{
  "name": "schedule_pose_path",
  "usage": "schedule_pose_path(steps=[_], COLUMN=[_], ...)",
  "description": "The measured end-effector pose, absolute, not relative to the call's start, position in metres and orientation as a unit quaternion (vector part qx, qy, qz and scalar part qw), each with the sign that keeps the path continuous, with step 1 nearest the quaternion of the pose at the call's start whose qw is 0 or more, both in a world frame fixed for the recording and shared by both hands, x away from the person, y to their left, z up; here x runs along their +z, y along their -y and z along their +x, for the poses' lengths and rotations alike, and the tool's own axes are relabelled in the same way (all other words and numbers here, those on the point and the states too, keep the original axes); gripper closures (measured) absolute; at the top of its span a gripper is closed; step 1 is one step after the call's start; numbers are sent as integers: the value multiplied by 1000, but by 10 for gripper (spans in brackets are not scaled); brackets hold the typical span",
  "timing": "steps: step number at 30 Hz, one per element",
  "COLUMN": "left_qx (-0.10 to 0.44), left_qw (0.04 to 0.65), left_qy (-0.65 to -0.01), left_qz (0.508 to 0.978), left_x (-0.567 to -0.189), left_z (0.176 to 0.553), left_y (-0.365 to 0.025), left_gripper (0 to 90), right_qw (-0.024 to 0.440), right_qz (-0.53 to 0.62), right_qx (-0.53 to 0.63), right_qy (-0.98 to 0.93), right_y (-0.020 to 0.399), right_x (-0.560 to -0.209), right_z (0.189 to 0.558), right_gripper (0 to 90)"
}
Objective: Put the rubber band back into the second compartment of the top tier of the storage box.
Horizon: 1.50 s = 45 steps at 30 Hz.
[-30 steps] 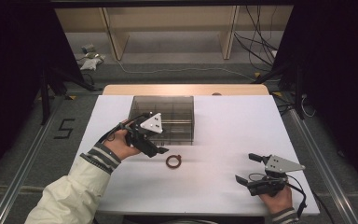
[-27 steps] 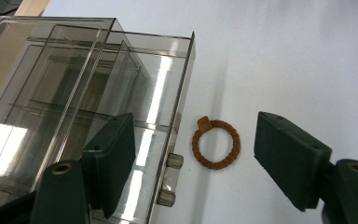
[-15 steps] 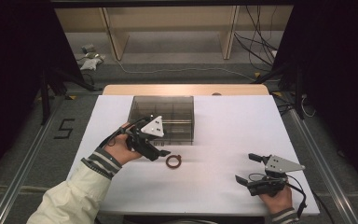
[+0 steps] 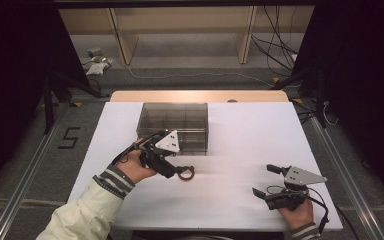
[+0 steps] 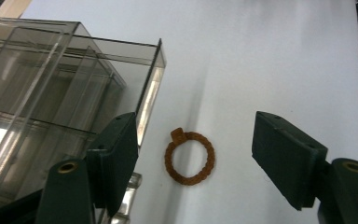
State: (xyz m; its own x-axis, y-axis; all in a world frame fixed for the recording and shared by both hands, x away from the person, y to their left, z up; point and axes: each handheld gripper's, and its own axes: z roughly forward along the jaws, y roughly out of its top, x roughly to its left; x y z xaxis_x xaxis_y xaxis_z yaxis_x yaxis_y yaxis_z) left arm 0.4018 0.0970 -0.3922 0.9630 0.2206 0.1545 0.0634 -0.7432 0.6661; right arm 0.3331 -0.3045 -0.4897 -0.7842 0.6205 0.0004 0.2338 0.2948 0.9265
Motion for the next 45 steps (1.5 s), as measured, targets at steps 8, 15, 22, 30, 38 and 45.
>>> schedule_pose_path(steps=[8, 15, 22, 30, 38, 45], left_qx=[105, 102, 99, 95, 79, 76], left_qw=[347, 341, 343, 344, 364, 364], left_qy=[-75, -88, -97, -122, -142, -151], left_qz=[929, 931, 929, 926, 917, 916], left_x=[-393, -402, -408, -420, -430, -438], left_z=[394, 396, 396, 399, 399, 397], left_y=[-90, -89, -88, -84, -83, -84], left_gripper=[318, 332, 362, 407, 429, 439], right_qw=[183, 183, 182, 183, 183, 184], right_qz=[272, 271, 273, 272, 272, 271], right_qx=[528, 528, 527, 527, 527, 526], right_qy=[-784, -784, -784, -784, -784, -785], right_y=[304, 305, 304, 305, 304, 304], right_x=[-490, -490, -490, -490, -490, -490], right_z=[333, 333, 334, 333, 333, 333], right_gripper=[35, 35, 35, 35, 35, 35])
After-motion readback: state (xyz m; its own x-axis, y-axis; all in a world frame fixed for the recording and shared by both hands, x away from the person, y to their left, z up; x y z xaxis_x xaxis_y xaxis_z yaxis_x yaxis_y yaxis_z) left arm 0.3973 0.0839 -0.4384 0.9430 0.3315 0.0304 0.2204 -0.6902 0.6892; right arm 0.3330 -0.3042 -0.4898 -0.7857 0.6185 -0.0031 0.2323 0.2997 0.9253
